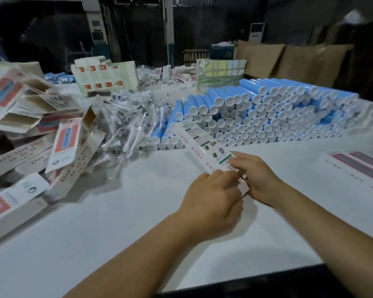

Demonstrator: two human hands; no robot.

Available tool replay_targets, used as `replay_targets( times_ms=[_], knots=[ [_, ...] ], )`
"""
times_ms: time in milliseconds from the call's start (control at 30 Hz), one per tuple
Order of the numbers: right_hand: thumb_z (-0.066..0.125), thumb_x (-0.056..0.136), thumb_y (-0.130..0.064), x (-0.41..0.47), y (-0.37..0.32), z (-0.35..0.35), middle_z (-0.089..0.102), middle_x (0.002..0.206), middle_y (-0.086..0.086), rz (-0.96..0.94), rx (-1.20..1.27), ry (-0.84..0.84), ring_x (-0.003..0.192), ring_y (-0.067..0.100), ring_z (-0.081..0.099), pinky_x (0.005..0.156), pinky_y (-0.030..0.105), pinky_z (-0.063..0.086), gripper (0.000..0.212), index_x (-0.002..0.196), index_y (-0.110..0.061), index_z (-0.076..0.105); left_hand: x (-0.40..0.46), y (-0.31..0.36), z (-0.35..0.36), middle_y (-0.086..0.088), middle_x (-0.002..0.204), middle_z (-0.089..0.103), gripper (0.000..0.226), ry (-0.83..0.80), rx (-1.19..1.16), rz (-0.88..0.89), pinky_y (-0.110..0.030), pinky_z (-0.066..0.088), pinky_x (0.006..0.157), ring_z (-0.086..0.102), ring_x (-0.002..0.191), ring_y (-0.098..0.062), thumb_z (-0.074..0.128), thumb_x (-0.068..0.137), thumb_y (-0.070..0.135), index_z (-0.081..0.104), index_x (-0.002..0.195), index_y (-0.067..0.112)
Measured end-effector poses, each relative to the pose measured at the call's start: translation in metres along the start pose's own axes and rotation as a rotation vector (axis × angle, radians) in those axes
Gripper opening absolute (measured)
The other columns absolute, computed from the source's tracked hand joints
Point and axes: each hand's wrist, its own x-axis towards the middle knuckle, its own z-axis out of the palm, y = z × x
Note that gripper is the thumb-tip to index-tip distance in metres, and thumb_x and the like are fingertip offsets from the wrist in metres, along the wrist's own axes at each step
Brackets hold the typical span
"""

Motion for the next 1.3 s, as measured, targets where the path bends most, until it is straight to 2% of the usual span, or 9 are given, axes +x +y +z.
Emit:
replay_targets(
  times_ms=[167, 267, 333, 433, 600, 733, 867, 1167, 1300],
  knots=[
    [0.060, 0.087, -0.004, -0.002, -0.004, -0.007, 0.066, 0.072, 0.013, -0.056, -0.195, 0.115, 0.065, 0.020, 0.060, 0.061, 0.028, 0.049, 0.012, 0.082, -0.002, 0.070, 0.008, -0.024, -0.008, -0.011, 0.119, 0.062, 0.038, 0.158, -0.012, -0.091, -0.046, 0.048, 0.086, 0.055, 0.107, -0.034, 0.069, 0.076, 0.021, 0.065, 0.110, 0.006],
    [0.060, 0.086, -0.002, -0.005, -0.005, -0.010, 0.067, 0.066, 0.010, -0.033, -0.313, 0.068, 0.059, 0.016, 0.061, 0.052, 0.023, 0.048, 0.014, 0.078, -0.004, 0.072, 0.005, -0.035, -0.006, 0.003, 0.150, 0.033, 0.086, -0.168, 0.160, -0.208, -0.049, 0.005, 0.115, 0.019, 0.139, -0.021, 0.060, 0.078, 0.063, 0.032, 0.146, 0.017],
    [0.061, 0.086, -0.003, -0.007, -0.005, -0.010, 0.070, 0.069, 0.010, -0.014, -0.370, 0.017, 0.061, 0.015, 0.065, 0.053, 0.021, 0.050, 0.014, 0.080, -0.006, 0.073, 0.002, -0.038, -0.001, 0.005, 0.148, 0.032, 0.096, -0.264, 0.206, -0.239, -0.051, -0.007, 0.113, 0.020, 0.138, -0.019, 0.049, 0.076, 0.076, 0.020, 0.149, 0.021],
    [0.060, 0.087, -0.005, -0.009, -0.006, -0.011, 0.072, 0.071, 0.009, -0.023, -0.416, 0.000, 0.063, 0.014, 0.067, 0.054, 0.019, 0.050, 0.018, 0.078, -0.008, 0.074, 0.000, -0.039, -0.001, 0.004, 0.130, 0.046, 0.088, -0.253, 0.172, -0.255, -0.046, 0.013, 0.111, 0.040, 0.123, -0.021, 0.048, 0.076, 0.077, 0.028, 0.143, 0.024],
    [0.062, 0.088, -0.021, 0.008, -0.029, -0.012, 0.064, 0.056, -0.011, -0.184, -0.641, 0.321, 0.045, -0.001, 0.051, 0.040, 0.015, 0.038, 0.022, 0.069, -0.015, 0.069, 0.001, -0.045, 0.001, 0.005, 0.119, 0.047, 0.072, -0.208, 0.230, -0.282, -0.035, 0.027, 0.088, 0.042, 0.109, -0.020, 0.044, 0.081, 0.074, 0.035, 0.133, 0.025],
    [0.055, 0.091, -0.018, 0.047, -0.084, -0.014, 0.060, 0.066, 0.020, -0.463, -0.867, 0.486, 0.057, 0.017, 0.049, 0.054, 0.025, 0.038, 0.031, 0.072, 0.005, 0.064, 0.005, -0.042, 0.006, 0.002, 0.119, 0.047, 0.067, -0.186, 0.245, -0.354, -0.038, 0.029, 0.086, 0.043, 0.108, -0.023, 0.037, 0.085, 0.071, 0.035, 0.131, 0.022],
    [0.044, 0.091, -0.009, 0.110, -0.136, -0.016, 0.054, 0.075, 0.015, -0.540, -1.204, 0.541, 0.071, 0.025, 0.048, 0.057, 0.030, 0.030, 0.024, 0.075, 0.000, 0.060, 0.005, -0.038, 0.013, -0.001, 0.119, 0.047, 0.064, -0.163, 0.274, -0.345, -0.040, 0.030, 0.084, 0.043, 0.105, -0.026, 0.030, 0.089, 0.069, 0.034, 0.130, 0.019],
    [0.046, 0.091, -0.009, 0.224, -0.154, -0.040, 0.053, 0.120, 0.019, 0.081, -2.008, 0.423, 0.109, 0.037, 0.052, 0.083, 0.041, 0.042, 0.023, 0.111, -0.002, 0.056, 0.017, -0.042, 0.023, 0.001, 0.104, 0.057, 0.065, -0.112, 0.291, -0.351, -0.039, 0.039, 0.077, 0.052, 0.091, -0.024, 0.044, 0.084, 0.069, 0.050, 0.123, 0.017],
    [0.053, 0.088, -0.014, 0.232, -0.160, -0.041, 0.055, 0.103, 0.013, 0.080, -2.006, 0.457, 0.094, 0.032, 0.055, 0.081, 0.040, 0.050, 0.025, 0.112, -0.009, 0.057, 0.017, -0.040, 0.024, 0.003, 0.085, 0.062, 0.063, -0.119, 0.331, -0.307, -0.036, 0.046, 0.065, 0.057, 0.073, -0.020, 0.059, 0.072, 0.071, 0.064, 0.105, 0.017]
  ],
)
